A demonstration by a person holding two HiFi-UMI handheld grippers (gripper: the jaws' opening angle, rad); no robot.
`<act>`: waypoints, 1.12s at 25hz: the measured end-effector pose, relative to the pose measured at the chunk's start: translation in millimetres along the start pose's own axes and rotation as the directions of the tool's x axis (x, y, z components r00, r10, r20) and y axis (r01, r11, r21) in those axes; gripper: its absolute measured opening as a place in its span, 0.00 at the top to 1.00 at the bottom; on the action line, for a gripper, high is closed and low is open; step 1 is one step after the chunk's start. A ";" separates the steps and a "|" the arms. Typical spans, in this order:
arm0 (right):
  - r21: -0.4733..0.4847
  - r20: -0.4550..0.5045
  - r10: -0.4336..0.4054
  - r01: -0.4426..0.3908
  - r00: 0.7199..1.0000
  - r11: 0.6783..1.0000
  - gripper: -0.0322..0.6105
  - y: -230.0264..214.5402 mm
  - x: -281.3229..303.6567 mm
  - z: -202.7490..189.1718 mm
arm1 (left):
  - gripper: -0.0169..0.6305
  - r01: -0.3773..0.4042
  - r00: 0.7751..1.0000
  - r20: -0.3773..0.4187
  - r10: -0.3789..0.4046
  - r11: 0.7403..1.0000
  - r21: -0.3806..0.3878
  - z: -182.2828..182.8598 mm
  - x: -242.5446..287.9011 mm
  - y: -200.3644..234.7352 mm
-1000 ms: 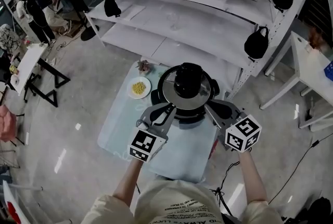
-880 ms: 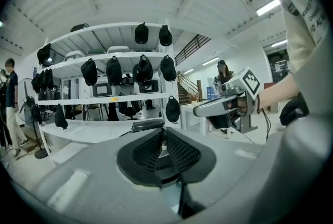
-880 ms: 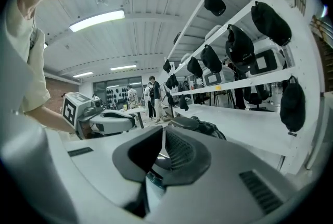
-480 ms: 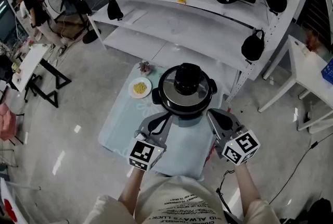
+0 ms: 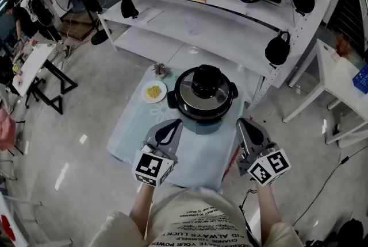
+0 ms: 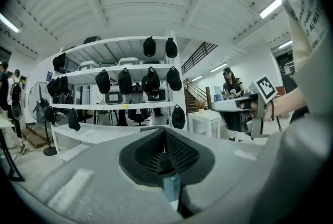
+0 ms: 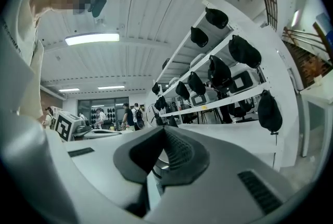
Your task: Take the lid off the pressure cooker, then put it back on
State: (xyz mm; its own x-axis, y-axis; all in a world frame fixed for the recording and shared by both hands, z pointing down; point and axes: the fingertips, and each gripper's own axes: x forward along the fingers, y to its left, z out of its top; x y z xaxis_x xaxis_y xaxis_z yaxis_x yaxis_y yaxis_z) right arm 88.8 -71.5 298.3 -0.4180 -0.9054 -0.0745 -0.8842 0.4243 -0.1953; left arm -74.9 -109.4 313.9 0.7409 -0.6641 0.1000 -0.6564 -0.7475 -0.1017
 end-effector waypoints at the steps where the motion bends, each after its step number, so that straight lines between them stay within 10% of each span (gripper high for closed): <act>1: -0.002 0.003 -0.005 0.005 1.000 1.000 0.94 0.3 -2.0 0.3 | 0.93 -0.007 1.000 0.002 0.007 1.000 0.000 0.5 -2.1 1.5; 28: -0.086 -0.009 -0.074 0.073 0.997 0.994 0.94 2.4 -17.7 -6.4 | 0.93 -0.044 0.999 -0.027 0.044 0.999 0.000 -9.4 -25.7 6.5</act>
State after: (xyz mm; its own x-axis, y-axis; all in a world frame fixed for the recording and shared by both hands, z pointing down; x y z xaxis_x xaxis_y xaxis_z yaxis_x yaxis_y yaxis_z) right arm 92.8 -54.4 305.4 -0.3533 -0.9341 -0.0506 -0.9270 0.3569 -0.1152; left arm -99.6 -97.3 319.9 0.7071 -0.6965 0.1221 -0.6885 -0.7175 -0.1056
